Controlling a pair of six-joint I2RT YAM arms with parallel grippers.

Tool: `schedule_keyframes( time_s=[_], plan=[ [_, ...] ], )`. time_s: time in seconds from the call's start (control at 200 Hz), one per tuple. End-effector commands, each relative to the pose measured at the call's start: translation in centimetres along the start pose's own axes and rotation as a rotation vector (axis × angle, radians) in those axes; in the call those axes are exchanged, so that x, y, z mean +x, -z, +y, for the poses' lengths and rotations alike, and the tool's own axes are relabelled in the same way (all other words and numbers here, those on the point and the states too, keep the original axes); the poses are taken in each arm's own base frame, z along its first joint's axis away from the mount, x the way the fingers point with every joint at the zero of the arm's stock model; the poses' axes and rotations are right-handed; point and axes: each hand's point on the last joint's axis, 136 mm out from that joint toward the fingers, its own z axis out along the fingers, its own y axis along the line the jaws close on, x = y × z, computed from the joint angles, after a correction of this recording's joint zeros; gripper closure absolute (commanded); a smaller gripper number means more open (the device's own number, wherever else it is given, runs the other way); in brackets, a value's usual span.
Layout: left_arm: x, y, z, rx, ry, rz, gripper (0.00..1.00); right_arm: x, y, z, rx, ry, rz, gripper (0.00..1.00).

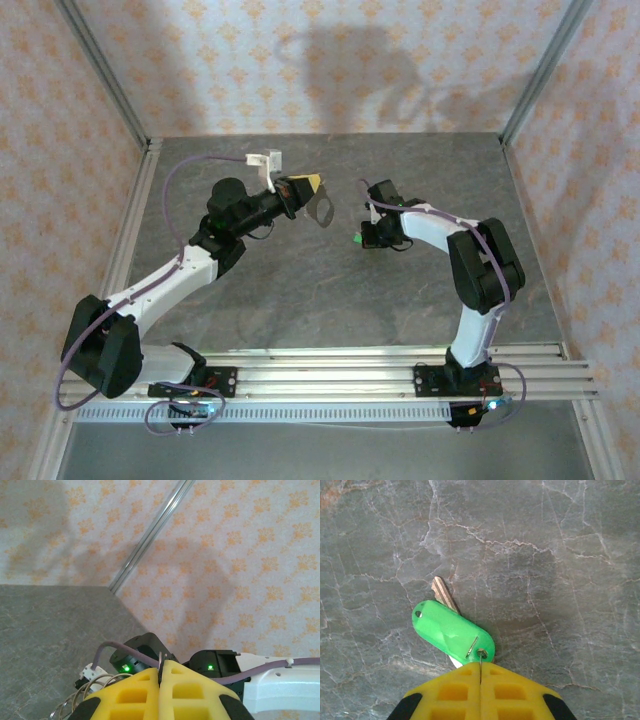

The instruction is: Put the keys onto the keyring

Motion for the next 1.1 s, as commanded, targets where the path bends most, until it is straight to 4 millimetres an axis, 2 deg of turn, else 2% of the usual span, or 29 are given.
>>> schedule_keyframes(
  time_s=[0.0, 0.14, 0.31, 0.575, 0.706, 0.851, 0.881, 0.916, 1.096],
  plan=[
    [-2.4, 0.0, -2.1, 0.072, -0.043, -0.050, 1.00, -1.2, 0.7, 0.0, 0.017, -0.001, -0.044, 1.00],
    [-2.2, 0.2, -2.4, 0.064, -0.068, -0.026, 1.00, -2.4, 3.6, 1.0, -0.047, -0.044, -0.120, 1.00],
    [-2.1, 0.5, -2.5, 0.029, -0.151, 0.015, 1.00, -4.1, 8.7, 2.5, -0.184, -0.113, -0.239, 1.00],
    [-1.2, 0.1, -2.9, -0.027, -0.243, 0.089, 1.00, -5.5, 16.5, 5.2, -0.419, -0.161, -0.402, 1.00],
    [-0.5, -0.2, -4.1, -0.024, -0.337, 0.084, 1.00, -5.7, 20.3, 6.4, -0.530, -0.160, -0.487, 1.00],
    [-0.6, -0.5, -5.0, 0.017, -0.339, 0.070, 1.00, -5.6, 24.4, 7.7, -0.668, -0.124, -0.585, 1.00],
    [-0.7, -0.6, -5.4, 0.032, -0.337, 0.065, 1.00, -5.6, 24.7, 8.0, -0.696, -0.113, -0.595, 1.00],
    [-0.8, -0.6, -5.6, 0.047, -0.334, 0.062, 1.00, -5.3, 26.4, 8.4, -0.729, -0.089, -0.636, 1.00],
    [-1.2, -0.9, -7.4, 0.124, -0.329, 0.057, 1.00, -4.2, 30.1, 9.4, -0.829, 0.011, -0.742, 1.00]
  ],
)
